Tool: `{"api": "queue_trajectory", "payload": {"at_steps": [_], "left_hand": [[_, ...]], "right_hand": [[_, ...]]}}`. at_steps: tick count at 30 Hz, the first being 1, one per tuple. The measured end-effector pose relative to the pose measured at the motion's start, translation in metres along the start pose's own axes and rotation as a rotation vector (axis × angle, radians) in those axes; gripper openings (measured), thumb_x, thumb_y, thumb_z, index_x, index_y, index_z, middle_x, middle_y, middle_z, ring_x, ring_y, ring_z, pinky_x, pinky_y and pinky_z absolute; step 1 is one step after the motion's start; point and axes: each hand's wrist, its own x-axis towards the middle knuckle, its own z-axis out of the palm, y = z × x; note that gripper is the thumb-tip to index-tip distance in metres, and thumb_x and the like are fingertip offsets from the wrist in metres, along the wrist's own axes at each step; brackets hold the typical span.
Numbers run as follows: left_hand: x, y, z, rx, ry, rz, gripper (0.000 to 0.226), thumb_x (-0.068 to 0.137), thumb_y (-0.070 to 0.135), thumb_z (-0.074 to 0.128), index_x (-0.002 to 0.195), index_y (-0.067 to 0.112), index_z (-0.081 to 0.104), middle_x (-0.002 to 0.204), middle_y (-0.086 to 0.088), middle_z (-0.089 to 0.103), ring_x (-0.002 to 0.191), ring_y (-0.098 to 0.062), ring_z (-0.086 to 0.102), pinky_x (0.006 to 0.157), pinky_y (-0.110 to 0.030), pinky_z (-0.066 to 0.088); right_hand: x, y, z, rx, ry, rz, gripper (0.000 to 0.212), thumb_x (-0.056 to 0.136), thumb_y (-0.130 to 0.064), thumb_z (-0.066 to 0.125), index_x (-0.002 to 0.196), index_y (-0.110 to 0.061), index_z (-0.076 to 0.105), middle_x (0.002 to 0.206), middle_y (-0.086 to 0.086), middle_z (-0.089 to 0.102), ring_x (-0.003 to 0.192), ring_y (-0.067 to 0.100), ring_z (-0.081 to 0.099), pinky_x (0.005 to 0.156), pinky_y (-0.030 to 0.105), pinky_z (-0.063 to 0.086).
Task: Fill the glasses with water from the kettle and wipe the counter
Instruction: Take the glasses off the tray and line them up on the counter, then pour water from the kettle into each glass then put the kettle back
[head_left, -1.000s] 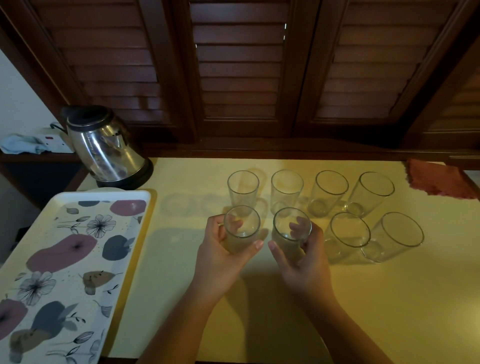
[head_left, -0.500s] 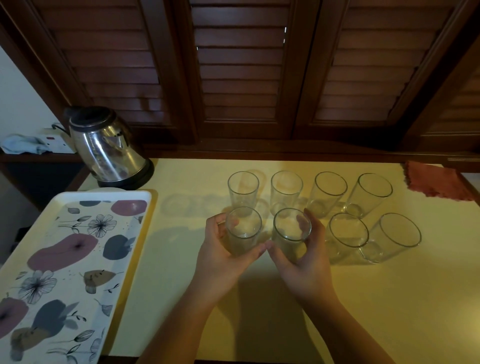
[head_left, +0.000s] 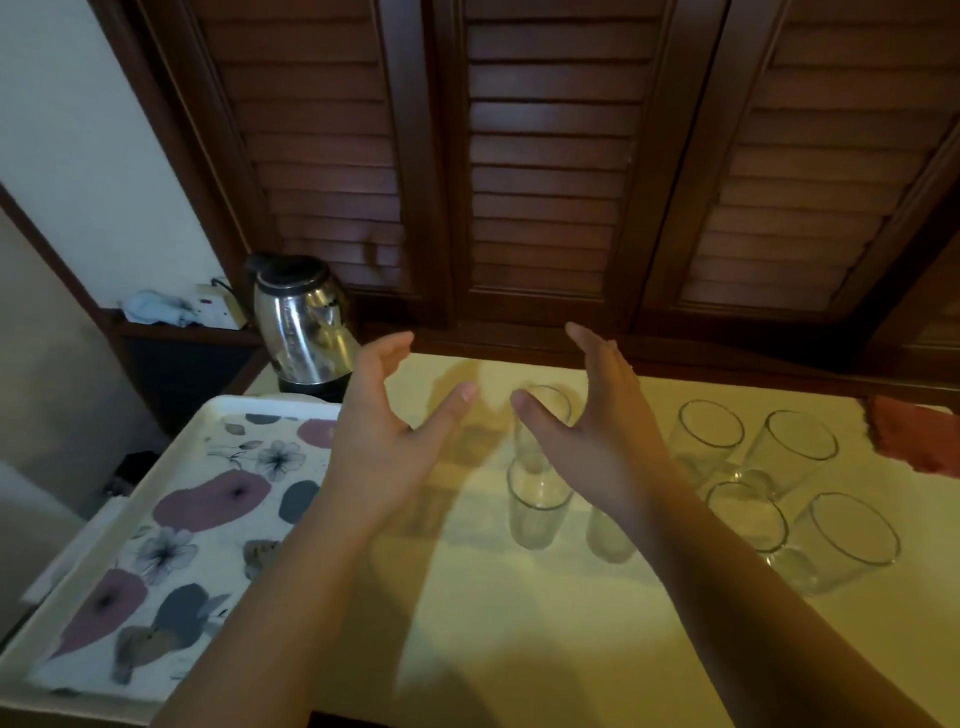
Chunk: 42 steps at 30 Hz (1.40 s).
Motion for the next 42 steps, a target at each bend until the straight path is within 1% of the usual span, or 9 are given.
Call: {"api": "queue_trajectory", "payload": {"at_steps": [4, 9, 17, 20, 24, 28, 31, 36, 42], "left_hand": [[0.038, -0.017, -0.053, -0.002, 0.109, -0.095, 0.067, 0.085, 0.062, 0.081, 0.139, 0.049, 0.043, 0.142, 0.017, 0.057, 0.131, -0.012, 0.058, 0.101, -0.046, 0.058], [0.098, -0.042, -0.112, 0.045, 0.215, -0.147, 0.054, 0.095, 0.057, 0.072, 0.138, 0.033, 0.050, 0.128, 0.018, 0.060, 0.112, -0.003, 0.060, 0.095, -0.025, 0.047], [0.209, -0.124, -0.165, 0.249, 0.072, -0.144, 0.073, 0.102, 0.073, 0.043, 0.156, 0.024, 0.044, 0.155, -0.003, 0.054, 0.137, -0.022, 0.054, 0.109, -0.039, 0.043], [0.238, -0.151, -0.170, 0.240, -0.047, -0.180, 0.077, 0.100, 0.079, 0.032, 0.158, 0.029, 0.044, 0.153, -0.004, 0.056, 0.138, -0.024, 0.055, 0.113, -0.045, 0.044], [0.262, -0.170, -0.167, 0.157, -0.209, -0.236, 0.068, 0.101, 0.080, 0.026, 0.151, 0.040, 0.048, 0.137, 0.008, 0.061, 0.131, -0.020, 0.058, 0.112, -0.045, 0.044], [0.284, -0.183, -0.162, -0.035, -0.214, -0.299, 0.066, 0.095, 0.086, 0.031, 0.123, 0.037, 0.065, 0.120, -0.002, 0.071, 0.115, -0.019, 0.066, 0.113, -0.052, 0.046], [0.301, -0.182, -0.157, -0.152, -0.221, -0.397, 0.065, 0.099, 0.081, 0.033, 0.125, 0.031, 0.067, 0.129, 0.000, 0.068, 0.125, -0.021, 0.059, 0.116, -0.044, 0.037], [0.326, -0.195, -0.147, -0.234, -0.324, -0.420, 0.085, 0.086, 0.093, 0.045, 0.087, 0.011, 0.069, 0.087, -0.013, 0.075, 0.092, -0.031, 0.074, 0.104, -0.054, 0.053], [0.334, -0.201, -0.138, -0.360, -0.343, -0.405, 0.061, 0.088, 0.075, 0.068, 0.061, 0.020, 0.058, 0.058, -0.004, 0.055, 0.056, -0.018, 0.055, 0.087, -0.042, 0.048]], "right_hand": [[0.039, -0.040, 0.017, -0.109, -0.117, -0.131, 0.081, 0.097, -0.050, 0.075, 0.164, -0.027, 0.036, 0.163, 0.000, 0.046, 0.154, 0.025, 0.039, 0.125, 0.042, 0.039], [0.078, -0.092, 0.070, -0.449, -0.432, -0.286, 0.073, 0.099, -0.056, 0.068, 0.160, -0.025, 0.042, 0.160, 0.007, 0.048, 0.154, 0.035, 0.038, 0.126, 0.047, 0.034], [0.131, -0.127, 0.199, -0.406, -0.625, -0.039, 0.075, 0.095, -0.062, 0.068, 0.149, -0.015, 0.048, 0.142, 0.008, 0.057, 0.124, 0.031, 0.060, 0.087, 0.037, 0.047], [0.149, -0.113, 0.240, -0.278, -0.570, 0.138, 0.107, 0.087, -0.073, 0.069, 0.162, -0.008, 0.029, 0.152, 0.012, 0.054, 0.132, 0.033, 0.059, 0.099, 0.041, 0.053], [0.156, -0.103, 0.277, -0.141, -0.471, 0.290, 0.147, 0.072, -0.085, 0.075, 0.170, -0.012, -0.007, 0.176, 0.017, 0.022, 0.159, 0.044, 0.029, 0.126, 0.057, 0.035], [0.147, -0.101, 0.306, 0.026, -0.249, 0.281, 0.164, 0.042, -0.100, 0.074, 0.168, -0.021, 0.005, 0.172, 0.006, 0.031, 0.157, 0.036, 0.033, 0.124, 0.056, 0.039], [0.146, -0.095, 0.324, 0.169, -0.105, 0.278, 0.160, 0.032, -0.096, 0.081, 0.162, -0.030, 0.016, 0.160, -0.005, 0.046, 0.148, 0.025, 0.047, 0.117, 0.054, 0.049], [0.143, -0.093, 0.335, 0.343, 0.007, 0.216, 0.136, 0.040, -0.068, 0.099, 0.154, -0.042, 0.030, 0.141, -0.019, 0.058, 0.131, 0.012, 0.061, 0.106, 0.046, 0.059], [0.140, -0.095, 0.329, 0.351, 0.040, 0.163, 0.119, 0.039, -0.079, 0.093, 0.140, -0.049, 0.039, 0.133, -0.021, 0.063, 0.124, 0.005, 0.063, 0.101, 0.044, 0.060]]}}
